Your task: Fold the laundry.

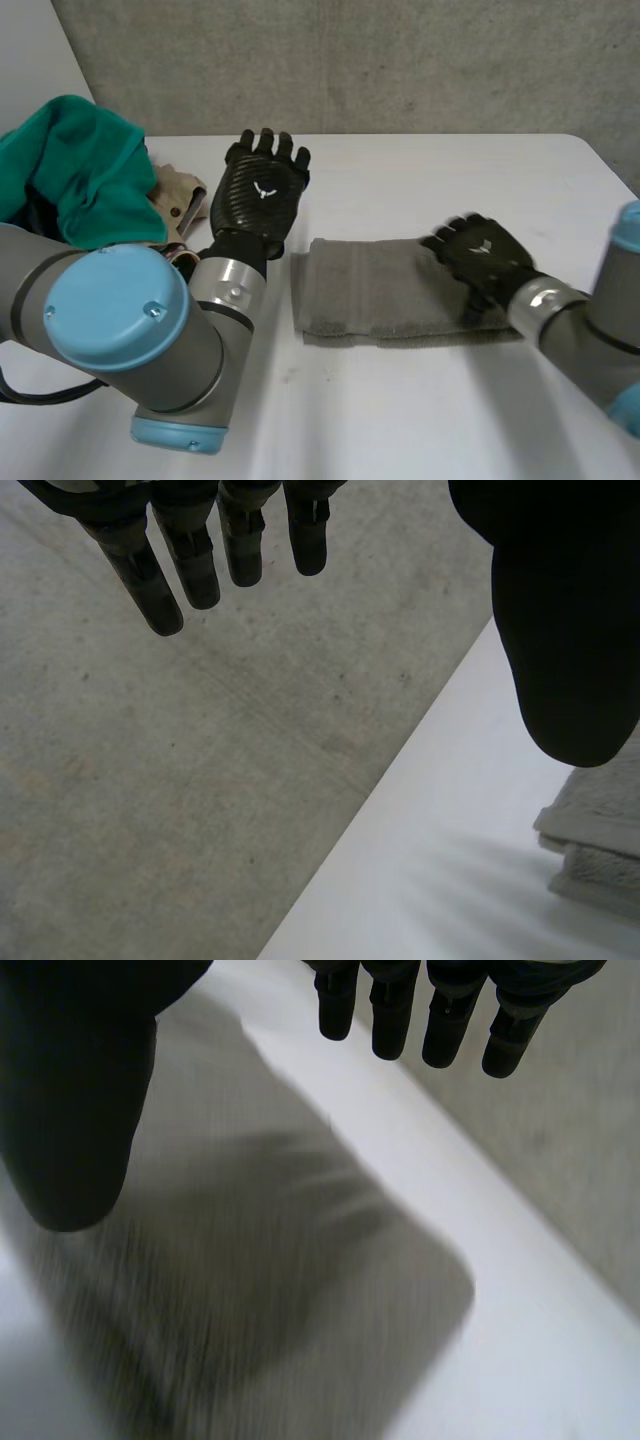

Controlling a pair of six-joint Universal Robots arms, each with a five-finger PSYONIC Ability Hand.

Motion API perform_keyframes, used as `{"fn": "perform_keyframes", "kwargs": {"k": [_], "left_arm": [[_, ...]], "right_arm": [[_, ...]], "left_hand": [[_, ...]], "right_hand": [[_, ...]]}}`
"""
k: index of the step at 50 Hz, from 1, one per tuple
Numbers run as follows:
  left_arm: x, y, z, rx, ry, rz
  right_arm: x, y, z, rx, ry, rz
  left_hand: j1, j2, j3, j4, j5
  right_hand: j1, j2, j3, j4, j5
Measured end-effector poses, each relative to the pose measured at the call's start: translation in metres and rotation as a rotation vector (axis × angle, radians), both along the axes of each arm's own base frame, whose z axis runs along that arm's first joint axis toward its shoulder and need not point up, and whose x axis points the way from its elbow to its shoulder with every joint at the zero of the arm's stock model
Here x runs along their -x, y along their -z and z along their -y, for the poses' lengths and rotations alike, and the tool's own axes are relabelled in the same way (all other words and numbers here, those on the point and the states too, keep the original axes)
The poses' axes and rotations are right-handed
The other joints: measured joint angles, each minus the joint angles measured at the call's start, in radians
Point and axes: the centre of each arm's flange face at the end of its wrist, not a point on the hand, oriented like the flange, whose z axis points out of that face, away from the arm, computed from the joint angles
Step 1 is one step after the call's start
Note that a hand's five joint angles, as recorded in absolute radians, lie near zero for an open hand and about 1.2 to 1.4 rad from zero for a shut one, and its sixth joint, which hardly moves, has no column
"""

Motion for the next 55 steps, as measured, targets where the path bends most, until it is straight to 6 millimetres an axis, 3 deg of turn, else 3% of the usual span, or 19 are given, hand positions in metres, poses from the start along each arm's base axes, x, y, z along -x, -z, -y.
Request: {"fn": "perform_keyframes", "kwargs": {"k": [4, 9, 15, 17, 21, 26, 29, 33, 34, 37, 45, 51, 55], "left_arm": [[0.004, 0.004, -0.004, -0.007, 0.014, 0.006], [0.004, 0.008, -0.006, -0.018, 0.017, 0.015], [0.001, 0.010, -0.008, -0.025, 0.015, 0.021], [0.000, 0.009, -0.009, -0.025, 0.014, 0.021], [-0.004, 0.003, -0.011, -0.015, 0.008, 0.012], [-0.011, -0.003, -0.011, -0.008, -0.007, 0.004], [-0.015, -0.003, -0.009, -0.009, -0.020, 0.004], [-0.019, -0.002, -0.006, -0.014, -0.033, 0.004], [-0.019, -0.002, -0.005, -0.015, -0.035, 0.002], [-0.019, -0.004, -0.003, -0.015, -0.034, -0.012], [0.003, -0.022, -0.005, -0.030, 0.040, -0.139], [0.030, -0.020, -0.015, -0.128, 0.159, -0.211], [0.048, 0.001, -0.016, -0.264, 0.213, -0.213]], "right_arm": [[0.035, 0.017, 0.008, -0.078, 0.077, -0.047], [0.060, 0.026, 0.018, -0.059, 0.117, -0.145], [0.064, 0.016, 0.034, 0.095, 0.164, -0.224], [0.056, 0.009, 0.036, 0.148, 0.157, -0.229], [0.008, -0.014, 0.019, 0.287, 0.047, -0.196], [-0.062, -0.014, -0.035, 0.337, -0.222, -0.134], [-0.086, -0.003, -0.064, 0.323, -0.348, -0.115], [-0.103, 0.008, -0.089, 0.287, -0.436, -0.089], [-0.104, 0.009, -0.090, 0.272, -0.435, -0.074], [-0.099, 0.000, -0.083, 0.236, -0.383, -0.011], [-0.047, -0.052, -0.031, 0.100, -0.113, 0.293], [-0.018, -0.057, -0.010, -0.068, -0.008, 0.414], [-0.011, -0.044, 0.000, -0.191, 0.030, 0.417]], "left_hand": [[0.000, 0.000, 0.000, 0.000, 0.000], [0.000, 0.000, 0.000, 0.000, 0.000], [0.000, 0.000, 0.000, 0.000, 0.000], [0.000, 0.000, 0.000, 0.000, 0.000], [0.000, 0.000, 0.000, 0.000, 0.000], [0.000, 0.000, 0.000, 0.000, 0.000], [0.000, 0.000, 0.000, 0.000, 0.000], [0.000, 0.000, 0.000, 0.000, 0.000], [0.000, 0.000, 0.000, 0.000, 0.000], [0.000, 0.000, 0.000, 0.000, 0.000], [0.000, 0.000, 0.000, 0.000, 0.000], [0.000, 0.000, 0.000, 0.000, 0.000], [0.000, 0.000, 0.000, 0.000, 0.000]], "right_hand": [[0.067, 0.072, 0.074, 0.074, 0.074], [0.804, 0.893, 0.875, 0.861, 0.855], [0.832, 0.963, 0.978, 0.982, 0.950], [0.841, 0.963, 0.978, 0.984, 0.952], [0.841, 0.963, 0.978, 0.986, 0.957], [0.841, 0.963, 0.978, 0.986, 0.959], [0.829, 0.923, 0.934, 0.941, 0.919], [0.363, 0.388, 0.406, 0.409, 0.401], [0.152, 0.172, 0.195, 0.199, 0.163], [-0.001, 0.004, 0.010, 0.014, 0.000], [-0.001, 0.000, 0.000, 0.001, 0.000], [-0.001, 0.000, 0.000, 0.001, 0.000], [-0.001, 0.000, 0.000, 0.001, 0.000]]}}
